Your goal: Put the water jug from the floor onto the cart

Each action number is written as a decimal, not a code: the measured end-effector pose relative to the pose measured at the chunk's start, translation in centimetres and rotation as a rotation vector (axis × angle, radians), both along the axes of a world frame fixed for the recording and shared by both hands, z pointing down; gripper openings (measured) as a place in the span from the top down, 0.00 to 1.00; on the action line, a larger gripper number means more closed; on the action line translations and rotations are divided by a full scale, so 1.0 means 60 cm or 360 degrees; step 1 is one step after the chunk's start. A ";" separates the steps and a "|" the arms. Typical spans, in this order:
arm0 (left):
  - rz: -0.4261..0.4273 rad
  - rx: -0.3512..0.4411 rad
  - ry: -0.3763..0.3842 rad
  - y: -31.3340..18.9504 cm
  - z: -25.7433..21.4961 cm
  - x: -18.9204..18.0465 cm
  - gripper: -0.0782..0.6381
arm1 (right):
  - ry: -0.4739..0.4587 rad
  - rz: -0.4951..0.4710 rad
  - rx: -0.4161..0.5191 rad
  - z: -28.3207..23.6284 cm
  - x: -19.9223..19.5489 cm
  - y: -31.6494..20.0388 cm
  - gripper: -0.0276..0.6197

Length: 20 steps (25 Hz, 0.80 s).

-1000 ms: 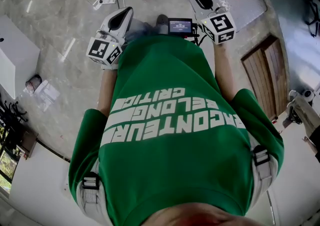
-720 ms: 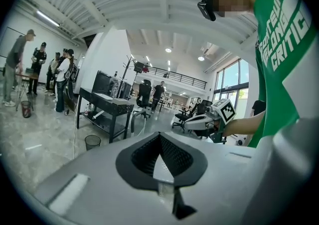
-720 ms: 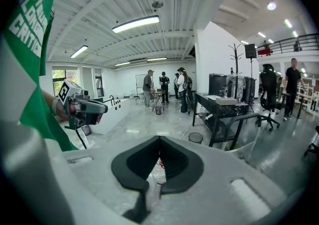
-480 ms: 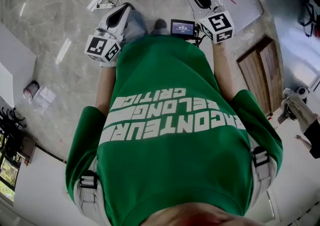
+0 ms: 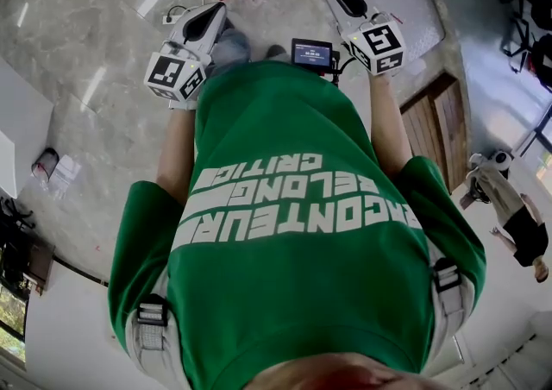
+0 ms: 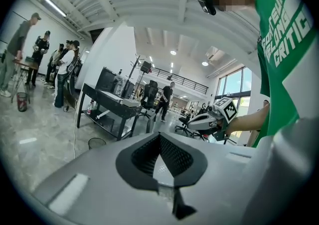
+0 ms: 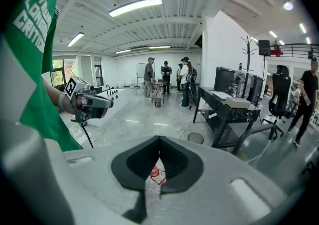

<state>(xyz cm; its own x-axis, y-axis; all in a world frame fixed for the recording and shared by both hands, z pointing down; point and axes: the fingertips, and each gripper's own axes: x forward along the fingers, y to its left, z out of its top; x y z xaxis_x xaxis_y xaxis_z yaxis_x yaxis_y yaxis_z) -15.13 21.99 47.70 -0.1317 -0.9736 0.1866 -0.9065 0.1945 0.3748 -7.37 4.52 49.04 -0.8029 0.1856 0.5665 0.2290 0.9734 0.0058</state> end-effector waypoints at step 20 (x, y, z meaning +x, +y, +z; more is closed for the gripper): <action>-0.0099 -0.0134 0.0069 -0.015 0.045 -0.105 0.87 | 0.0100 -0.0140 -0.0061 0.066 -0.083 -0.042 0.97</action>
<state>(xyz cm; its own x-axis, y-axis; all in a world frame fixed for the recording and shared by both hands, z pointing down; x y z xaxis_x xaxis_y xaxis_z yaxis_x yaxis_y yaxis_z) -21.46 21.10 50.38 -0.1811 -0.9444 0.2745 -0.8749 0.2821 0.3936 -12.36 2.01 53.03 -0.7459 0.2763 0.6061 0.3123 0.9488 -0.0482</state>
